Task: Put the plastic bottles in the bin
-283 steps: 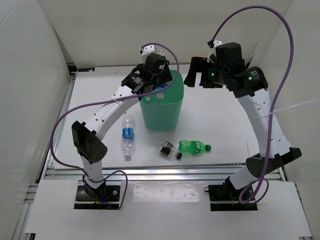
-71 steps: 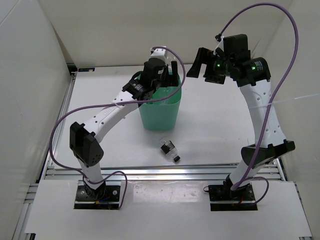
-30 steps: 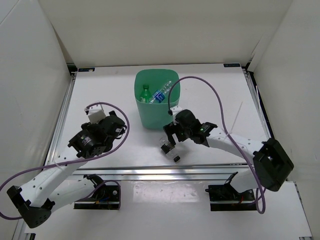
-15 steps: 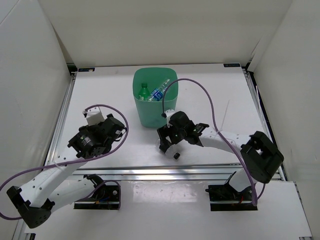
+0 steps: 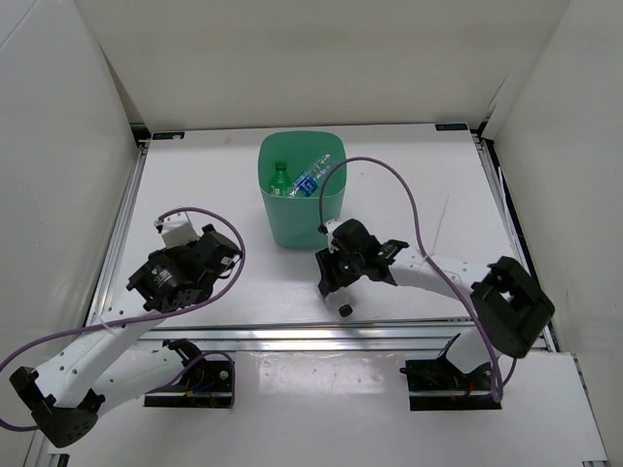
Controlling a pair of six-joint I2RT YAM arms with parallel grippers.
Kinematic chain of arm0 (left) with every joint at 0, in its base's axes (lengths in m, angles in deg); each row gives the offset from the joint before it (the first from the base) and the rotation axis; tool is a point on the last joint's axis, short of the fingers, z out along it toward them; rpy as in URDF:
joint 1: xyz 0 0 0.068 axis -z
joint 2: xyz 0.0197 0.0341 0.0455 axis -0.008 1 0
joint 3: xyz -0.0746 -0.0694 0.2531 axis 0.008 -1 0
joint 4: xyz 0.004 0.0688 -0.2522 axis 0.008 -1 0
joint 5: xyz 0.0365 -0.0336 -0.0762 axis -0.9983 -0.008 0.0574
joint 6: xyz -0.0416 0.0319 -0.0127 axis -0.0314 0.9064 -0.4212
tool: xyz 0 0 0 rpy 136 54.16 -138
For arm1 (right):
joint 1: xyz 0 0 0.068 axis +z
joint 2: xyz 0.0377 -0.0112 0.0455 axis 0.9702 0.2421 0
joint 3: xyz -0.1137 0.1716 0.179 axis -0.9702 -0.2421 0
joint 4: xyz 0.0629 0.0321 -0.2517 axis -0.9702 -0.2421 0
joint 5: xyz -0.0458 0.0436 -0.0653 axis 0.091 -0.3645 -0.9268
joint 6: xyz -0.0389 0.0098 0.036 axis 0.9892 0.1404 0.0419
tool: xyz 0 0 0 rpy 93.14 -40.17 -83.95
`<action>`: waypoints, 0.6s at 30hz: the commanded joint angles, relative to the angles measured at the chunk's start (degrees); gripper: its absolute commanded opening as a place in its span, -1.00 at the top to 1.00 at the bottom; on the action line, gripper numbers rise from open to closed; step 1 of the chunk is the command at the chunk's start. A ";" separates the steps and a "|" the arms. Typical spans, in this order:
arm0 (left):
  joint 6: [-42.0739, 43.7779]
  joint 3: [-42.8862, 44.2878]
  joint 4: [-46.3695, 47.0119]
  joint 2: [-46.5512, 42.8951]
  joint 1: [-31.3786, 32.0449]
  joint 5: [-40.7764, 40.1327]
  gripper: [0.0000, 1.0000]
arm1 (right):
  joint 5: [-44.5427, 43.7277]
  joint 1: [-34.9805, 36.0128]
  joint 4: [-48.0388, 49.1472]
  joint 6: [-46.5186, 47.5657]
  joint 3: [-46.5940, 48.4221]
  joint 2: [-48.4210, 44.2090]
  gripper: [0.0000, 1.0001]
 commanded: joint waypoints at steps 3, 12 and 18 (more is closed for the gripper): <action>-2.92 -0.95 -0.23 -1.65 -0.02 -1.76 -1.00 | -1.25 0.12 -9.56 -2.79 2.71 -10.43 0.55; -2.39 -1.48 1.35 -2.71 -0.02 -2.90 -1.00 | -8.19 4.16 -22.06 -2.18 22.88 -18.09 0.88; -1.16 -1.48 3.20 -2.71 -0.02 -3.95 -1.00 | -11.36 4.16 -23.29 7.04 44.16 -8.35 0.93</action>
